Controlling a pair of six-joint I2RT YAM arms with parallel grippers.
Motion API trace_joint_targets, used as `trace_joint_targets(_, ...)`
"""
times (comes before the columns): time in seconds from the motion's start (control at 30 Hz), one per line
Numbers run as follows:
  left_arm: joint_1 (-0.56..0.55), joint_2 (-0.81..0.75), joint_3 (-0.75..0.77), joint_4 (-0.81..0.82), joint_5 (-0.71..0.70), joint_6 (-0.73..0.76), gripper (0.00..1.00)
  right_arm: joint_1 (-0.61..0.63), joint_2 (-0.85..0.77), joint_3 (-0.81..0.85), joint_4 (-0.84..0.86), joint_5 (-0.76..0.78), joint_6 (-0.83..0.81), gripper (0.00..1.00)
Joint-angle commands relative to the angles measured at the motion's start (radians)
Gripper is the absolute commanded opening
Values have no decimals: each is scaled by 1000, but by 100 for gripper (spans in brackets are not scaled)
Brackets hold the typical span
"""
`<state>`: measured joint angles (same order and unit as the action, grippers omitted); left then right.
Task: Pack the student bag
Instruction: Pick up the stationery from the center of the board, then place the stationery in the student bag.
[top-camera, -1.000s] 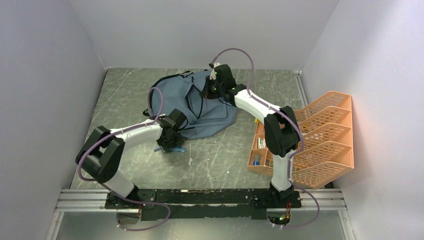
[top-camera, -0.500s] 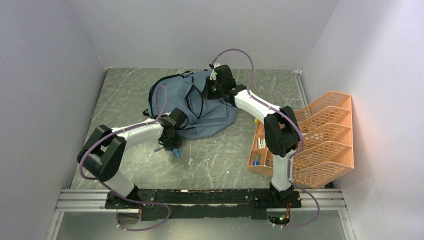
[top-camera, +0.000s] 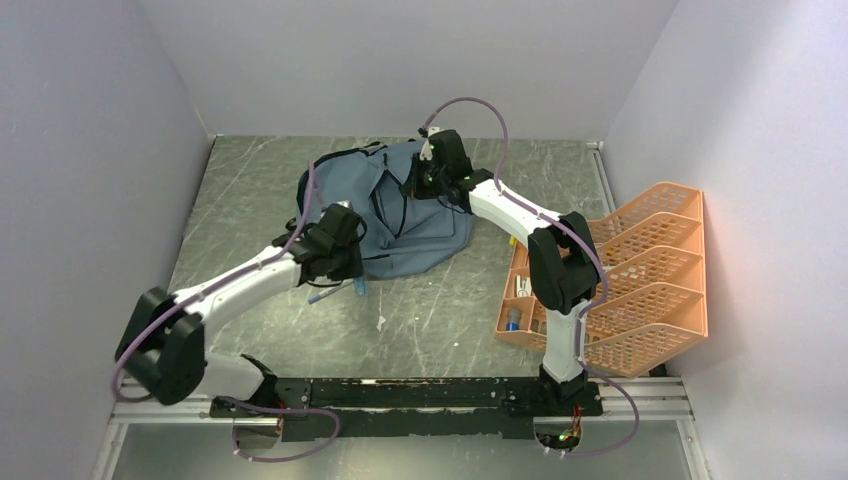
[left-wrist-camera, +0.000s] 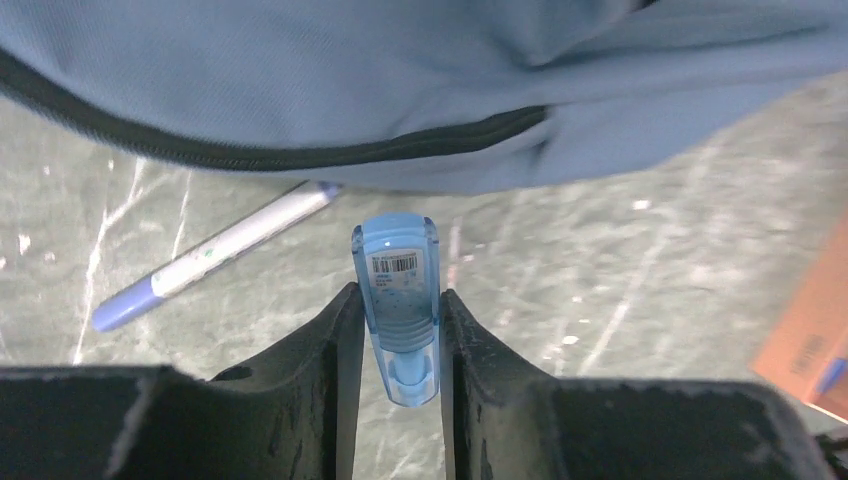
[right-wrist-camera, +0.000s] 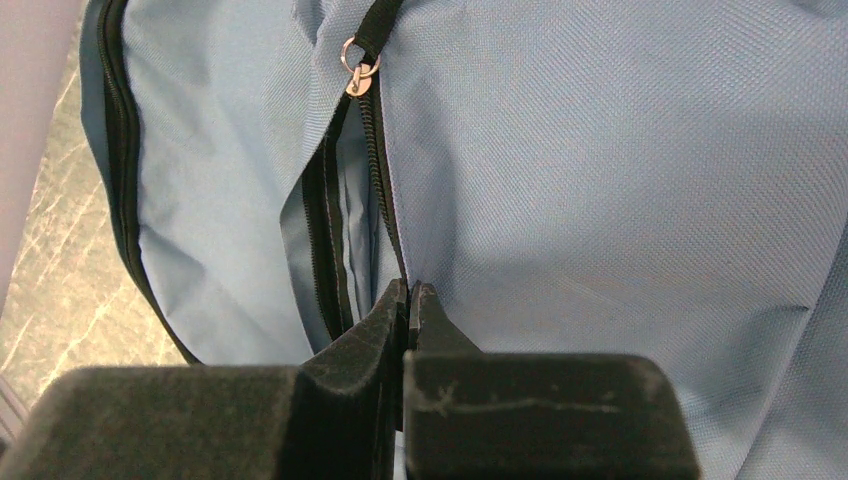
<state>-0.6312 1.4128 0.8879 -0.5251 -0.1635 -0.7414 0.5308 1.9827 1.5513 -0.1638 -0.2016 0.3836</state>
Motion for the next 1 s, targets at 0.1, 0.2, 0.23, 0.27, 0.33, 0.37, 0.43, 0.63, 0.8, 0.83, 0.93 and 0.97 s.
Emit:
trace_joint_targets(0.1, 6, -178, -19, 270, 57, 147, 8, -10, -46, -30, -51, -2, 1, 0)
trace_joint_targets(0.2, 20, -94, 81, 274, 60, 183, 5, -10, -50, -38, -46, -2, 4, 0)
trace_joint_targets(0.23, 24, -62, 107, 283, 63, 196, 5, -11, -51, -41, -44, -6, 4, 0)
trace_joint_targets(0.27, 27, -35, 131, 298, 75, 206, 5, -10, -53, -44, -41, -9, 6, 0)
trace_joint_targets(0.33, 35, 18, 171, 339, 120, 229, 5, -10, -56, -55, -30, -12, 9, 0)
trace_joint_targets(0.37, 37, 40, 187, 363, 136, 241, 5, -11, -56, -61, -24, -9, 10, 0)
trace_joint_targets(0.43, 43, 82, 216, 399, 153, 257, 5, -10, -53, -66, -22, -8, 13, 0)
trace_joint_targets(0.63, 79, 193, 281, 464, 169, 259, 5, -11, -47, -62, -21, -15, 7, 0)
trace_joint_targets(0.8, 103, 237, 291, 517, 199, 249, 5, -11, -46, -58, -18, -20, 9, 0)
trace_joint_targets(0.83, 107, 249, 300, 517, 196, 251, 5, -10, -45, -57, -16, -27, 11, 0)
trace_joint_targets(0.93, 117, 292, 336, 546, 199, 258, 5, -11, -54, -61, -4, -39, 18, 0)
trace_joint_targets(0.97, 120, 307, 348, 547, 203, 256, 5, -10, -59, -65, 3, -38, 21, 0)
